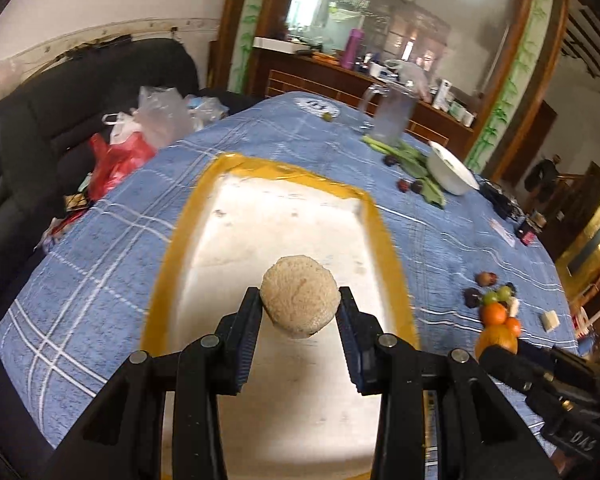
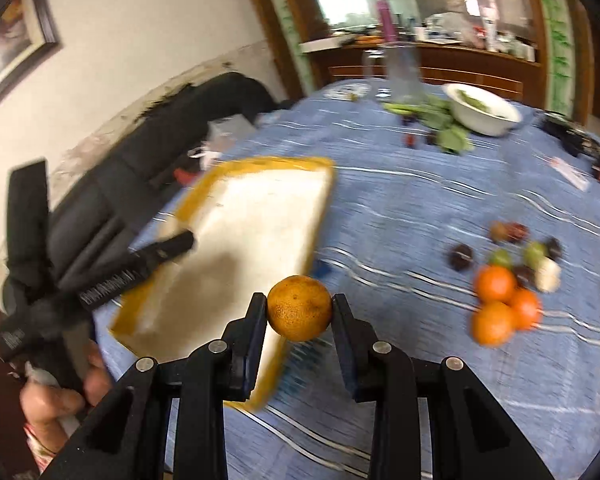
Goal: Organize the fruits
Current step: 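Carry both fruits over the yellow tray and open the left tool to drop the tan fruit, then lower the mandarin into the tray and open the right tool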
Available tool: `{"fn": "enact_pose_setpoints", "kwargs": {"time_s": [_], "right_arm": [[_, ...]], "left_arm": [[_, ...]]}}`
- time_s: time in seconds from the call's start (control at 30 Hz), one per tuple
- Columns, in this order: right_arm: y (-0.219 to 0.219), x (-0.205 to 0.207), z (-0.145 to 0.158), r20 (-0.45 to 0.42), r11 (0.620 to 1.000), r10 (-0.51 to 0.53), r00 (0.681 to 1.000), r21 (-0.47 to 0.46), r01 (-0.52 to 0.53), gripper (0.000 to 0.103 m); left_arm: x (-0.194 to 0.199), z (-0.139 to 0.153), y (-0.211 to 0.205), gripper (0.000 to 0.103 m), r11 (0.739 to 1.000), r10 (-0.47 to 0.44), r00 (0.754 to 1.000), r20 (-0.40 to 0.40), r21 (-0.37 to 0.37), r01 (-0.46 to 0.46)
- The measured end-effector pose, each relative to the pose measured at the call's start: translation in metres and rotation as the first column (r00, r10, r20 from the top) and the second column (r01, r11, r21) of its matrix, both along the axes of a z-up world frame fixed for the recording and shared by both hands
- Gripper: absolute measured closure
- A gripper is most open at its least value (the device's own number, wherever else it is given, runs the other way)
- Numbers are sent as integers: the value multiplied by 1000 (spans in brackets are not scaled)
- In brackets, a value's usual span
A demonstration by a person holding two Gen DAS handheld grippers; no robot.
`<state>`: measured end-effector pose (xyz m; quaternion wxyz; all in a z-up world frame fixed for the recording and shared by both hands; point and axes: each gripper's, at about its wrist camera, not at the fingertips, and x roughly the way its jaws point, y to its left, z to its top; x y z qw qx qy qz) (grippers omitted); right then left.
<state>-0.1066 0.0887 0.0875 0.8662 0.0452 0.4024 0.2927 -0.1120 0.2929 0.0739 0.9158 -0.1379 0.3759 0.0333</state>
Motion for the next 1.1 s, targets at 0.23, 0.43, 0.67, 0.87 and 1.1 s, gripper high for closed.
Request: {"fn": "enact_pose_setpoints", "kwargs": {"time_s": [0.23,0.43,0.67,0.87,1.1], "right_arm": [[48,22,-15,-58,997,78,995,2,-78,67],[73,14,-37,-62,991,112,992,-66,-116,67],[89,2,-48,-34,982,126,991,-135,-130,66],[85,-12,-35,15,983,125,992,-134,-122,50],[28,-36,-3,181,985,-79,980,-139,105,50]], "left_arm": [[3,-17,20,66,999,30,999,-38,-29,-31],[-2,-17,28,66,998,53,998,-23,-24,-54],[-14,-9,31,50,997,64,998,2,-40,-64],[-26,3,28,44,997,72,997,29,-30,-71],[-44,24,1,34,995,67,993,100,64,-74]]}}
